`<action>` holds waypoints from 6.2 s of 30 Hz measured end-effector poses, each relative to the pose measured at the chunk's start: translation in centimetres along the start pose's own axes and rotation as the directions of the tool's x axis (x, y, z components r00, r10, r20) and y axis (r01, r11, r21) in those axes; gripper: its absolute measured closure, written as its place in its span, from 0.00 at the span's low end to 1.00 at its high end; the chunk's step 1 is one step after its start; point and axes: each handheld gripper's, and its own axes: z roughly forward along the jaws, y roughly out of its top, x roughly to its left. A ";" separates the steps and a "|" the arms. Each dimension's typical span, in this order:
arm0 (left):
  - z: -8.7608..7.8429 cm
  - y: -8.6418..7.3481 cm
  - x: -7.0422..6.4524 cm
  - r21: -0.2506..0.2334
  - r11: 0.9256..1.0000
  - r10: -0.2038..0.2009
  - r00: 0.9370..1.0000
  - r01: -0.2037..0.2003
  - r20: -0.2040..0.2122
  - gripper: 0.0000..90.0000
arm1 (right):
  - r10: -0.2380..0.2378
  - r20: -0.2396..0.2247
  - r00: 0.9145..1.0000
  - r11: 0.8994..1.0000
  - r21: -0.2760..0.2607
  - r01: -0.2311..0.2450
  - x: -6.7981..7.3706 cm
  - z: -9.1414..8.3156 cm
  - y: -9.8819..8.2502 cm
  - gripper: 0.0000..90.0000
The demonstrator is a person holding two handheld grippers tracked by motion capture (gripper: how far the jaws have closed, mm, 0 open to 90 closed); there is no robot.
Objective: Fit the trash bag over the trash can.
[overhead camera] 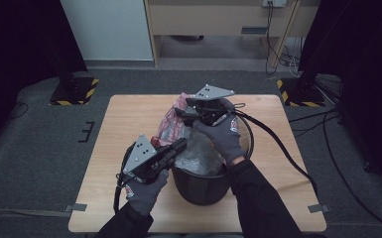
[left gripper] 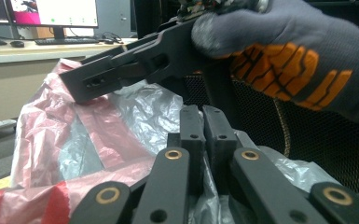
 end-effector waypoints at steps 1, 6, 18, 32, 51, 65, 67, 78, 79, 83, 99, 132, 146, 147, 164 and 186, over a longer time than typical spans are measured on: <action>0.0 0.0 0.0 -0.002 1.000 -0.004 1.000 0.004 0.000 0.96 | -0.004 0.006 1.000 1.000 -0.007 0.004 0.0 0.0 -0.1 0.63; -0.1 0.0 0.3 -0.006 0.999 -0.045 0.999 0.045 0.024 0.91 | -0.032 -0.002 0.999 0.998 0.058 0.032 -0.2 -0.5 0.1 0.91; -3.7 1.6 5.2 -0.170 0.963 -0.221 0.973 0.207 -0.062 0.62 | -0.001 -0.028 1.000 0.999 -0.053 0.000 -0.8 -1.9 0.3 1.00; -2.2 -0.7 7.0 -0.088 0.940 -0.329 0.944 0.330 0.025 0.71 | -0.004 -0.049 0.999 0.987 -0.162 -0.004 -1.1 -3.7 1.2 1.00; -3.3 -0.3 7.5 -0.162 0.931 -0.334 0.942 0.327 -0.019 0.69 | -0.018 -0.048 0.999 0.965 -0.263 0.004 -2.3 -7.9 2.5 1.00; -3.5 0.1 7.1 -0.181 0.922 -0.344 0.939 0.343 0.028 0.66 | 0.001 -0.031 1.000 0.957 -0.290 -0.010 -4.3 -11.8 0.8 1.00; -3.6 0.1 7.0 -0.178 0.927 -0.334 0.942 0.331 0.013 0.66 | 0.014 -0.032 0.999 0.955 -0.295 -0.022 -4.7 -12.3 0.2 1.00; -3.7 -0.2 7.2 -0.171 0.932 -0.328 0.945 0.320 -0.014 0.62 | 0.057 -0.013 0.998 0.952 -0.300 -0.058 -6.1 -14.6 -3.3 1.00; -3.7 -0.3 7.2 -0.175 0.931 -0.327 0.945 0.320 -0.016 0.60 | 0.063 -0.016 0.998 0.951 -0.301 -0.064 -6.2 -14.8 -3.7 1.00; -3.7 -0.3 7.2 -0.186 0.933 -0.315 0.949 0.308 -0.009 0.56 | 0.082 -0.017 0.996 0.949 -0.305 -0.084 -6.5 -15.4 -5.1 1.00; -3.1 -1.0 5.8 -0.114 0.960 -0.256 0.967 0.254 -0.001 0.55 | 0.128 -0.031 0.991 0.935 -0.330 -0.131 -6.3 -16.3 -9.3 1.00; -4.3 0.2 5.4 -0.114 0.958 -0.267 0.963 0.261 -0.039 1.00 | 0.121 -0.039 0.992 0.924 -0.360 -0.127 -6.2 -16.8 -10.4 1.00; -6.3 -1.4 2.8 -0.041 0.969 -0.245 0.965 0.242 -0.090 1.00 | 0.149 -0.042 0.988 0.932 -0.327 -0.154 -5.7 -19.8 -13.3 1.00; -6.3 -1.6 2.8 -0.037 0.969 -0.247 0.965 0.245 -0.088 1.00 | 0.158 -0.039 0.987 0.934 -0.319 -0.162 -5.6 -19.8 -13.6 1.00; -5.4 -2.1 2.1 -0.044 0.978 -0.208 0.977 0.206 -0.052 1.00 | 0.184 -0.006 0.983 0.922 -0.345 -0.175 -6.2 -19.9 -13.8 0.77; -5.4 -1.6 2.1 -0.036 0.983 -0.184 0.982 0.183 -0.046 0.99 | 0.054 -0.054 0.997 0.960 -0.271 -0.067 -8.3 -16.6 -8.2 0.69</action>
